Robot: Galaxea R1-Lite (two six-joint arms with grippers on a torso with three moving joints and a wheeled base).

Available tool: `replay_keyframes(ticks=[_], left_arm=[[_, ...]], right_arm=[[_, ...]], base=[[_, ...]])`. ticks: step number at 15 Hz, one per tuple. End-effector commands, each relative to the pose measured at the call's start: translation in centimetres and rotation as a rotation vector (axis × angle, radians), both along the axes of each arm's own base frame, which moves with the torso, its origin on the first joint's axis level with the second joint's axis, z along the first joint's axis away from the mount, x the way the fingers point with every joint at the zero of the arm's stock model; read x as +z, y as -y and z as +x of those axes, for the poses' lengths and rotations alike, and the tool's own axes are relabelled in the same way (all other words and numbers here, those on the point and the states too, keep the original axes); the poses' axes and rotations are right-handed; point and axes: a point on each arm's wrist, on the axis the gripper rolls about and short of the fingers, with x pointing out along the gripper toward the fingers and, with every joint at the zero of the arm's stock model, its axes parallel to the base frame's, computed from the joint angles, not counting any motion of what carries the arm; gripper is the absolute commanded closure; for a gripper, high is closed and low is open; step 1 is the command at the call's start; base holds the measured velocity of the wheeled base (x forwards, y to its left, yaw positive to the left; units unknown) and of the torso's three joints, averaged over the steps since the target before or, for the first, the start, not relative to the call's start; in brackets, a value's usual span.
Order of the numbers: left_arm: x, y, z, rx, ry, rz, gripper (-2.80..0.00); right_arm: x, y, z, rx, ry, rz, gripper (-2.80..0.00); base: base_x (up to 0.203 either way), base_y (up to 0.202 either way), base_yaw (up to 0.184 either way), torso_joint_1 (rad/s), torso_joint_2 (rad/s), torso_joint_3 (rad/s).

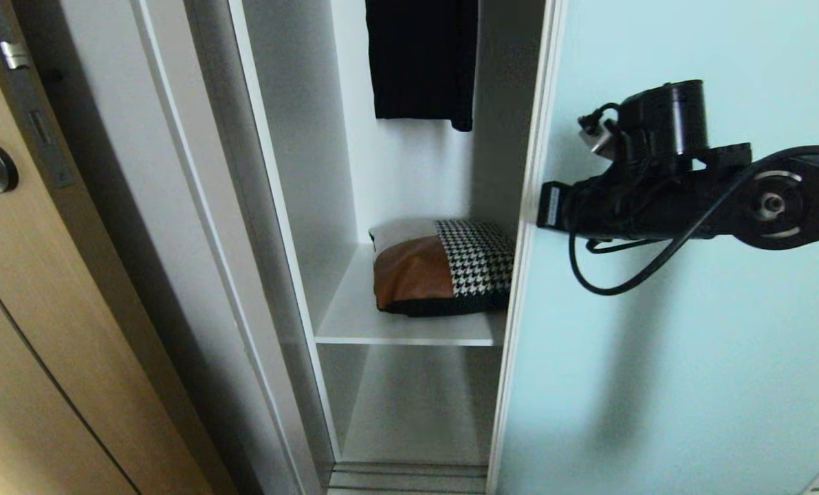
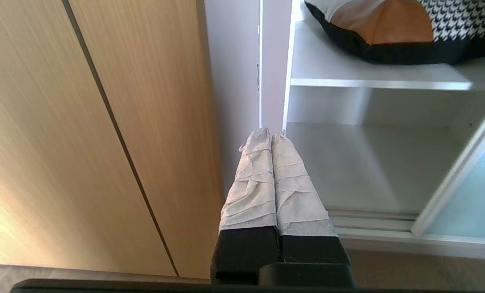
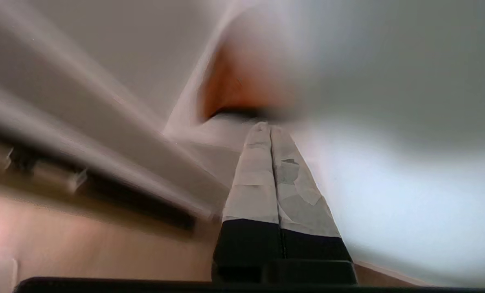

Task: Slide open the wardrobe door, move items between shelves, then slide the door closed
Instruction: Close the door

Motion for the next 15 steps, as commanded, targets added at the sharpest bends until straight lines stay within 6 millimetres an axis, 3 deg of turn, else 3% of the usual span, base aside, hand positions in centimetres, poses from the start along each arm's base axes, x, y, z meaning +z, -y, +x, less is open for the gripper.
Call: replay_keyframes(ticks=[1,4,8,12,15], left_arm=[[0.0,0.0,0.0,-0.001,-0.002,0.000,0.00],[0.0,0.0,0.0,-0.001,-0.002,0.000,0.00],[0.0,0.0,0.0,-0.001,0.000,0.000,0.00],[0.0,0.0,0.0,-0.001,-0.002,0.000,0.00],[0.0,0.0,0.0,-0.001,-0.002,0.000,0.00]], right_arm=[[-0.8,-2.3,0.5,0.011,-0.004,-0.013,0.00],[-0.5,-5.0,-0.5,0.054,0.015,-0.021,0.00],[1.5,-4.8,-4.2,0.111,0.045,-0.012,0.00],[5.0,-1.5,-9.7,0.127,0.133,0.017,0.00],[7.5,3.3,-14.5,0.067,0.241,0.026,0.00]], base=[[0.000,0.000,0.000,0.000,0.00,0.000],[0.000,0.000,0.000,0.000,0.00,0.000],[0.000,0.000,0.000,0.000,0.00,0.000],[0.000,0.000,0.000,0.000,0.00,0.000],[0.000,0.000,0.000,0.000,0.00,0.000]])
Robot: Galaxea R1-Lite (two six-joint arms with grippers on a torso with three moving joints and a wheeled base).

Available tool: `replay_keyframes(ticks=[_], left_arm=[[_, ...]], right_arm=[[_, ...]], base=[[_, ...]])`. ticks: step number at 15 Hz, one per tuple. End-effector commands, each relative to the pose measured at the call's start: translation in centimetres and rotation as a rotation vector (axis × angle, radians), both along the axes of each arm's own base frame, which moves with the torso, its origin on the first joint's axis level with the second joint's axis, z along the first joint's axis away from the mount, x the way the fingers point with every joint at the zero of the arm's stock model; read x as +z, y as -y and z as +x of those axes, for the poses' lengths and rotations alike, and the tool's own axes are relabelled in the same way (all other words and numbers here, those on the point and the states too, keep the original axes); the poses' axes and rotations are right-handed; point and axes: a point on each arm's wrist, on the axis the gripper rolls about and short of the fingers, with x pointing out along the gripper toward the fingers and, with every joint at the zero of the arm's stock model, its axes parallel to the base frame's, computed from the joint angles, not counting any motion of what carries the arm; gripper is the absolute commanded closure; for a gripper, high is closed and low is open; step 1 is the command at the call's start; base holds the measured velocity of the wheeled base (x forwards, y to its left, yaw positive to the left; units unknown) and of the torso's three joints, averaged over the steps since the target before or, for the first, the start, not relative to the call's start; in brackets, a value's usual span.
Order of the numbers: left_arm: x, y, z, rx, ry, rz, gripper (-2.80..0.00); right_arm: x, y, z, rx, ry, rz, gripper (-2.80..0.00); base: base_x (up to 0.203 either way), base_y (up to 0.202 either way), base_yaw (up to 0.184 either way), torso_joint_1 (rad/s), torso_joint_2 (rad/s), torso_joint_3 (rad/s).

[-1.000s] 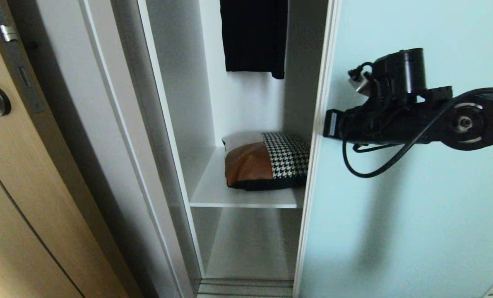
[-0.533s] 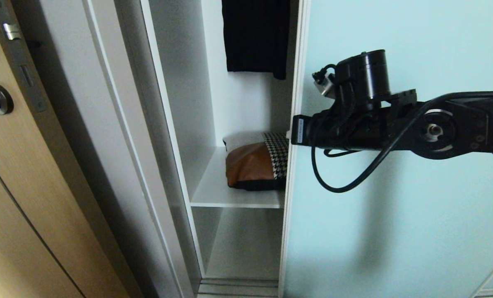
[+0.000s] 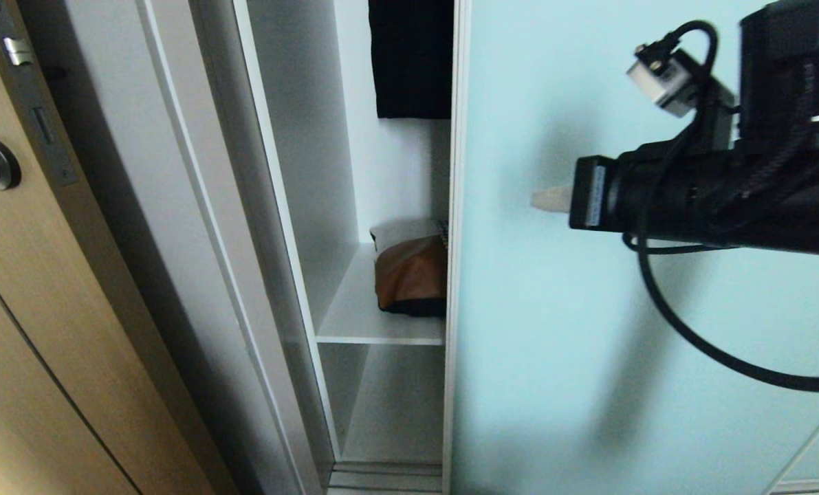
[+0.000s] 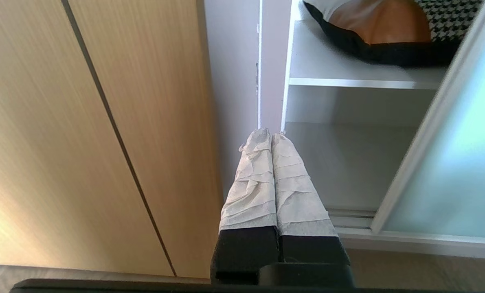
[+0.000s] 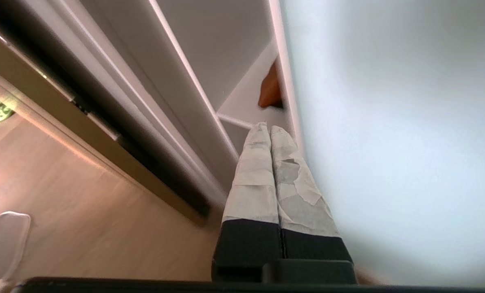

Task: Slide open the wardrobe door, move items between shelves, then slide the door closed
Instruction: Close the door

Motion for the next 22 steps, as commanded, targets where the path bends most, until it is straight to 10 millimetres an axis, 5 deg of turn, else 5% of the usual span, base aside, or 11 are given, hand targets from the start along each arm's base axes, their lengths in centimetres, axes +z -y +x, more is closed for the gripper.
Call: replay_keyframes(ticks=[1,5,11,14,22], left_arm=[[0.0,0.0,0.0,0.000,-0.002,0.000,0.00],[0.0,0.0,0.0,0.001,-0.002,0.000,0.00],[0.0,0.0,0.0,0.001,-0.001,0.000,0.00],[0.0,0.0,0.0,0.001,-0.002,0.000,0.00],[0.0,0.0,0.0,0.001,-0.001,0.000,0.00]], right_arm=[[3.1,5.1,-5.5,-0.053,0.141,0.040,0.00],[0.8,12.0,-13.7,-0.200,0.257,-0.059,0.00],[-12.0,15.7,-23.7,-0.350,0.291,-0.164,0.00],[-17.1,15.7,-24.7,-0.410,0.147,-0.190,0.00],[-19.5,15.5,-24.6,-0.468,0.075,-0.195,0.00]], base=[[0.000,0.000,0.000,0.000,0.00,0.000],[0.000,0.000,0.000,0.000,0.00,0.000],[0.000,0.000,0.000,0.000,0.00,0.000],[0.000,0.000,0.000,0.000,0.00,0.000],[0.000,0.000,0.000,0.000,0.00,0.000]])
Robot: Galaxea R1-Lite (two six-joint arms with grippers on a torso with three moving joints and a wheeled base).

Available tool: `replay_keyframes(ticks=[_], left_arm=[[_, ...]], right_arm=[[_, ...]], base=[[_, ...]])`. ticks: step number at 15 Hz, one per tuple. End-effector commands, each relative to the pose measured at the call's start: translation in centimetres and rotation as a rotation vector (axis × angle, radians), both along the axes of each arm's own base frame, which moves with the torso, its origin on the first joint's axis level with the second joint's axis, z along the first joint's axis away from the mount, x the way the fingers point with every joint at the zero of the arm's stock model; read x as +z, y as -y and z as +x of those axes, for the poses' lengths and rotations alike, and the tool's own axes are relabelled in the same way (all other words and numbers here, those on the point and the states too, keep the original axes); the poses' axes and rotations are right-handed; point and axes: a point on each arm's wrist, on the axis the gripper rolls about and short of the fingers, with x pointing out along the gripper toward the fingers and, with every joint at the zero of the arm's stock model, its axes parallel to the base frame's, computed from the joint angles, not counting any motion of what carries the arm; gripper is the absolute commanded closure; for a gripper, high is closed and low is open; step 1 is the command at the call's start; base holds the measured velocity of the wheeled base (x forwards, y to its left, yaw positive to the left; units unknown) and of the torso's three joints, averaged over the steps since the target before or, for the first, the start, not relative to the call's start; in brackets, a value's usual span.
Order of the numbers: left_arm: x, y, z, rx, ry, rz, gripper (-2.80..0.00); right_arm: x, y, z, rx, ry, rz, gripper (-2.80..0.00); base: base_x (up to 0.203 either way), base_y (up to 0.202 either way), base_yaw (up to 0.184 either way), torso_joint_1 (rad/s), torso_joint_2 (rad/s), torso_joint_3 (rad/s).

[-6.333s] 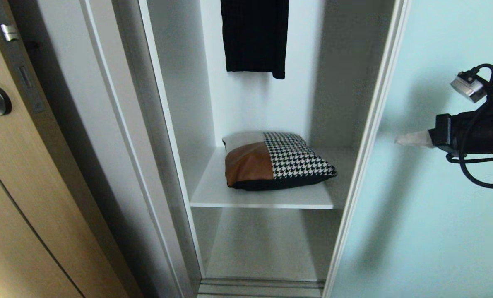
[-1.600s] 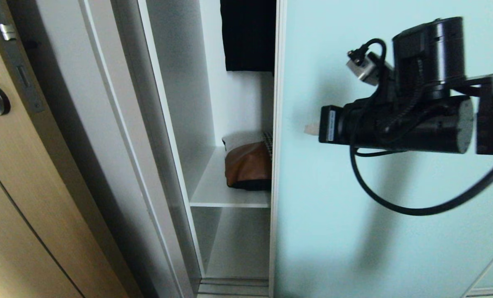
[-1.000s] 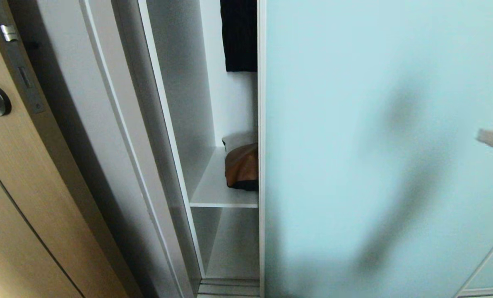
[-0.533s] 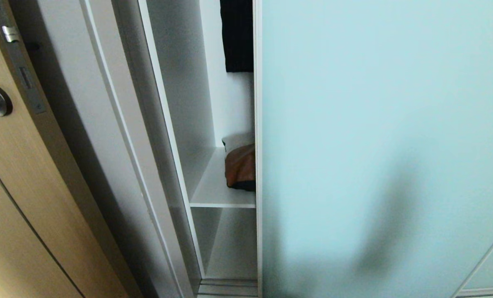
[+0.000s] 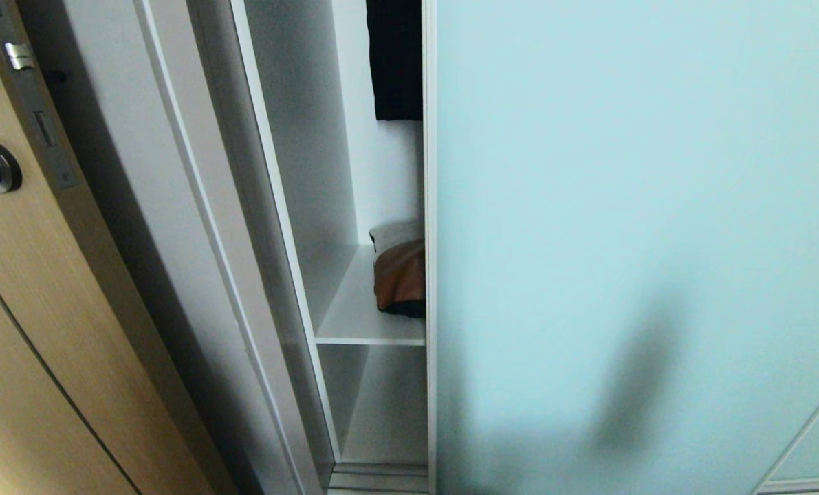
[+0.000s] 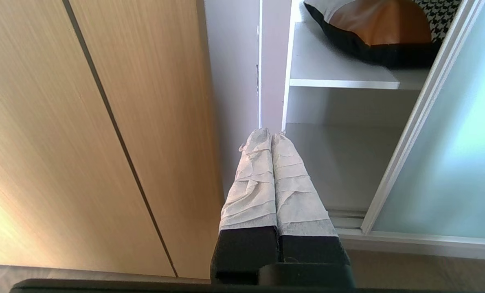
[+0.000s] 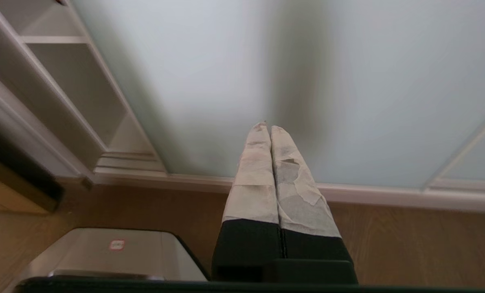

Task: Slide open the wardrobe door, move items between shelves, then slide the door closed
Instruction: Close the door

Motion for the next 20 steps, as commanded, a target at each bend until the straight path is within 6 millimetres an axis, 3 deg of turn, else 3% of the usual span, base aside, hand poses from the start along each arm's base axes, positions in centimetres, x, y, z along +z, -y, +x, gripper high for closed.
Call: replay_keyframes(ticks=[1,4,6,8,10,20], left_arm=[[0.0,0.0,0.0,0.000,-0.001,0.000,0.00],[0.0,0.0,0.0,0.000,-0.001,0.000,0.00],[0.0,0.0,0.0,0.000,0.000,0.000,0.00],[0.0,0.0,0.0,0.000,-0.001,-0.001,0.00],[0.0,0.0,0.0,0.000,-0.002,0.000,0.00],[0.0,0.0,0.0,0.000,-0.002,-0.001,0.00]], right_arm=[[-1.1,-0.1,-0.8,-0.027,0.044,-0.004,0.00],[-3.3,-0.2,-1.9,0.009,0.139,-0.057,0.00],[-4.9,-0.2,-1.4,-0.004,0.184,-0.064,0.00],[-5.0,-0.1,-0.9,-0.029,0.273,-0.067,0.00],[-5.6,-0.1,-0.9,-0.033,0.210,-0.093,0.00],[-5.6,-0.1,-0.9,-0.036,0.213,-0.079,0.00]], base=[[0.000,0.000,0.000,0.000,0.00,0.000],[0.000,0.000,0.000,0.000,0.00,0.000],[0.000,0.000,0.000,0.000,0.00,0.000],[0.000,0.000,0.000,0.000,0.00,0.000],[0.000,0.000,0.000,0.000,0.00,0.000],[0.000,0.000,0.000,0.000,0.00,0.000]])
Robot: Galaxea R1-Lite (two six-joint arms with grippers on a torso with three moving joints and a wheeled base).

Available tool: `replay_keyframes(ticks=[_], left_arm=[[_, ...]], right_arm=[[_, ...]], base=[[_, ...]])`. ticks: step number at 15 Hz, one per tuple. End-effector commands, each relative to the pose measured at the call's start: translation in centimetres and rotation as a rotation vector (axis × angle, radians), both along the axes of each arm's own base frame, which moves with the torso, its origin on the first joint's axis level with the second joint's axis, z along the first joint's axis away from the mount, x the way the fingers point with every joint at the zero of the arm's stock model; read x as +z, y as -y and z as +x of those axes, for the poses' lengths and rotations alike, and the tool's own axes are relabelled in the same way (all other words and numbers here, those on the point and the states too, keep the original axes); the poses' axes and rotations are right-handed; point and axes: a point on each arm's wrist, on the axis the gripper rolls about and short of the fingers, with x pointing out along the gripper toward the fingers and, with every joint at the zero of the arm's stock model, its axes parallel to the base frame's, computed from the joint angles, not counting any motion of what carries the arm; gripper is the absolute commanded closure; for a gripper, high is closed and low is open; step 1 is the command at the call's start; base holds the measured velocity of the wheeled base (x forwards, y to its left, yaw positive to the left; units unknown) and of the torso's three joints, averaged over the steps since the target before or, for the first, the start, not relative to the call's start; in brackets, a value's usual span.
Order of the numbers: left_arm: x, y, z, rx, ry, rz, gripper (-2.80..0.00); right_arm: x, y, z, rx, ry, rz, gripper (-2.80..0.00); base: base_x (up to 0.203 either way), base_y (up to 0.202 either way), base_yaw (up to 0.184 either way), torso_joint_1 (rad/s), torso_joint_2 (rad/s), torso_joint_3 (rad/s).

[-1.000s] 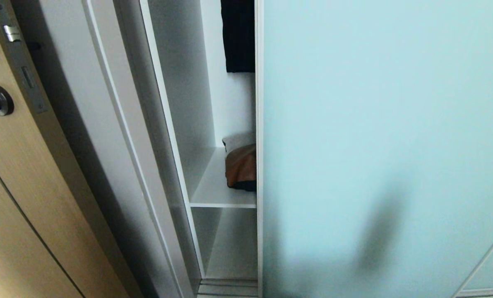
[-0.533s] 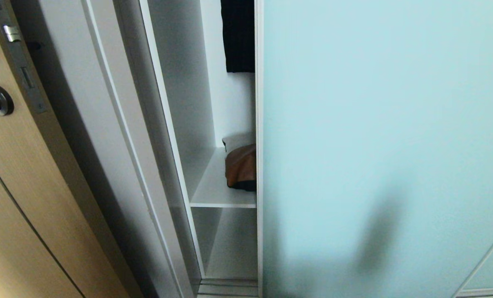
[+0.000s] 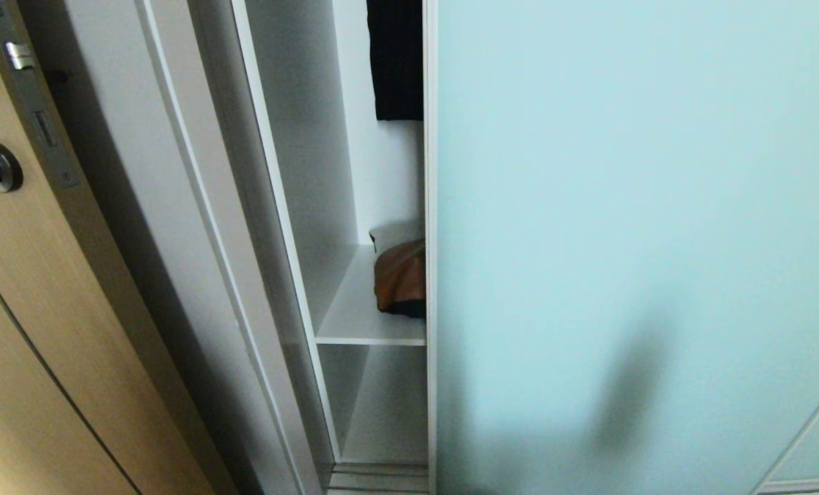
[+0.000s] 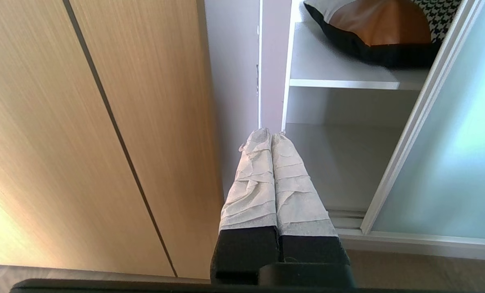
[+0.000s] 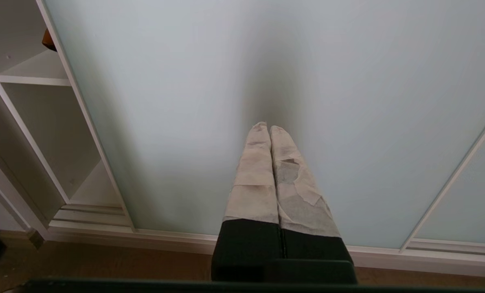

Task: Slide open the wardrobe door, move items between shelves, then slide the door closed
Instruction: Close the door

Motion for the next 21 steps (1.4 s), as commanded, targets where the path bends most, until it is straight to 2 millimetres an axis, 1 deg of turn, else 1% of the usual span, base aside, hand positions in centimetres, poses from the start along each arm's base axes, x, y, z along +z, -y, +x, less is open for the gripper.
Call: replay_keyframes(ticks=[1,3,11,12,13,15,16,17,18,19,20,21], left_arm=[[0.0,0.0,0.0,0.001,-0.002,0.000,0.00],[-0.1,0.0,0.0,-0.006,-0.006,0.055,0.00],[0.0,0.0,0.0,0.004,-0.002,0.009,0.00],[0.1,0.0,0.0,0.005,0.004,0.013,0.00],[1.3,0.0,-0.4,0.008,0.037,0.019,0.00],[5.9,0.0,-1.3,0.007,0.116,0.023,0.00],[9.3,0.0,-1.4,0.000,0.143,0.021,0.00],[12.7,0.0,-0.8,-0.016,0.143,0.018,0.00],[16.4,0.1,0.3,-0.036,0.147,0.017,0.00],[19.8,0.1,2.0,-0.061,0.146,0.016,0.00],[23.3,0.2,3.9,-0.093,0.158,0.015,0.00],[26.4,0.2,5.9,-0.128,0.171,0.015,0.00]], right_arm=[[0.0,0.0,0.0,0.000,-0.001,0.000,0.00],[0.0,0.0,0.0,0.000,-0.001,0.000,0.00],[0.0,0.0,0.0,0.000,-0.001,0.000,0.00],[0.0,0.0,0.0,0.000,-0.002,0.000,0.00],[0.0,0.0,0.0,0.000,-0.001,0.000,0.00],[0.0,0.0,0.0,0.000,-0.001,0.000,0.00],[0.0,0.0,0.0,0.001,-0.002,0.000,0.00],[0.0,0.0,0.0,0.001,-0.002,0.000,0.00],[0.0,0.0,0.0,0.001,-0.001,0.000,0.00],[0.0,0.0,0.0,0.001,-0.001,0.000,0.00],[0.0,0.0,0.0,0.000,-0.001,0.000,0.00],[0.0,0.0,0.0,0.000,-0.002,0.000,0.00]], base=[[0.000,0.000,0.000,0.000,0.00,0.000],[0.000,0.000,0.000,0.000,0.00,0.000],[0.000,0.000,0.000,0.000,0.00,0.000],[0.000,0.000,0.000,0.000,0.00,0.000],[0.000,0.000,0.000,0.000,0.00,0.000],[0.000,0.000,0.000,0.000,0.00,0.000],[0.000,0.000,0.000,0.000,0.00,0.000],[0.000,0.000,0.000,0.000,0.00,0.000],[0.000,0.000,0.000,0.000,0.00,0.000],[0.000,0.000,0.000,0.000,0.00,0.000],[0.000,0.000,0.000,0.000,0.00,0.000],[0.000,0.000,0.000,0.000,0.00,0.000]])
